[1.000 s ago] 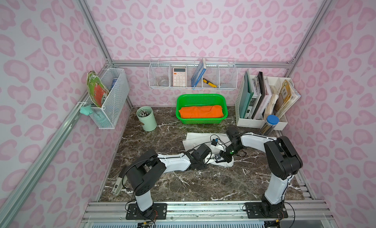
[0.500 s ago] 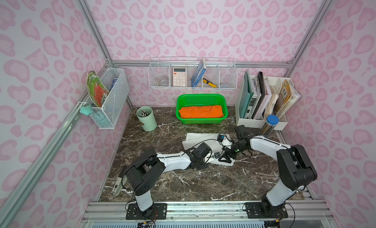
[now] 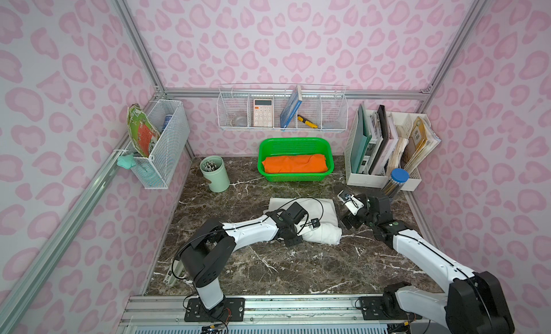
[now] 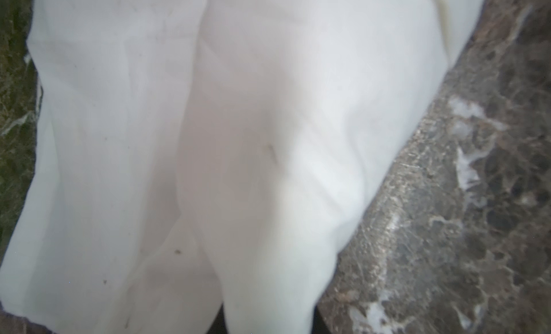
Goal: Roll up the shorts
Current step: Roll the shorts at the center of the board.
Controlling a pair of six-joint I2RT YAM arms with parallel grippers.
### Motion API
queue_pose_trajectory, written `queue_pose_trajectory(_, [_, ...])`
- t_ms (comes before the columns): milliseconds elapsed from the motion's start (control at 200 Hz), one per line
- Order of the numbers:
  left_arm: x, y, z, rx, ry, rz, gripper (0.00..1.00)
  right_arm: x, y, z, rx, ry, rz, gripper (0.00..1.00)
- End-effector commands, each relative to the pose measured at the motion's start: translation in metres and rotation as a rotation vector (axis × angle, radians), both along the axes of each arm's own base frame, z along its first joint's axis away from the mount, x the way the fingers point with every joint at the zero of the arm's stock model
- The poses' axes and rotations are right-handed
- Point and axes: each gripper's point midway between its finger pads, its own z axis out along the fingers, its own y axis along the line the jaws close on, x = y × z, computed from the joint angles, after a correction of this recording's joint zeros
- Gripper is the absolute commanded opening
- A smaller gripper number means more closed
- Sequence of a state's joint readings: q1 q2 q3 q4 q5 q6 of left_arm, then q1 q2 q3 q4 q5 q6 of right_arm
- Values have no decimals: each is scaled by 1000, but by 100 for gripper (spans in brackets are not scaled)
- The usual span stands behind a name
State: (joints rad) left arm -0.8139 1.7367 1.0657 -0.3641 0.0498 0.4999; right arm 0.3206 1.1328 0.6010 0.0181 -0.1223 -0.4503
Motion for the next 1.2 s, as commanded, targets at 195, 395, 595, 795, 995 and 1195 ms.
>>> queue_pose_trajectory(195, [-35,-2,14,-61,338,25,13,-34,35,38,-36,-261,242,99])
queue_pose_trajectory(395, [-35,-7,20,-97,485,54,13,-60,57,26,-160,-250,380,99])
queue_pose_trajectory(595, [-37,-4,19,-109,648,76,11,-91,85,13,-246,-240,525,99])
queue_pose_trajectory(795, [-25,2,12,-112,768,122,6,-118,102,-6,-307,-247,644,99])
queue_pose_trajectory(995, [-16,7,1,-94,820,156,6,-124,104,-37,-388,-215,690,99])
queue_pose_trajectory(1195, [-13,13,-18,-46,906,198,6,-107,104,-57,-457,-217,642,99])
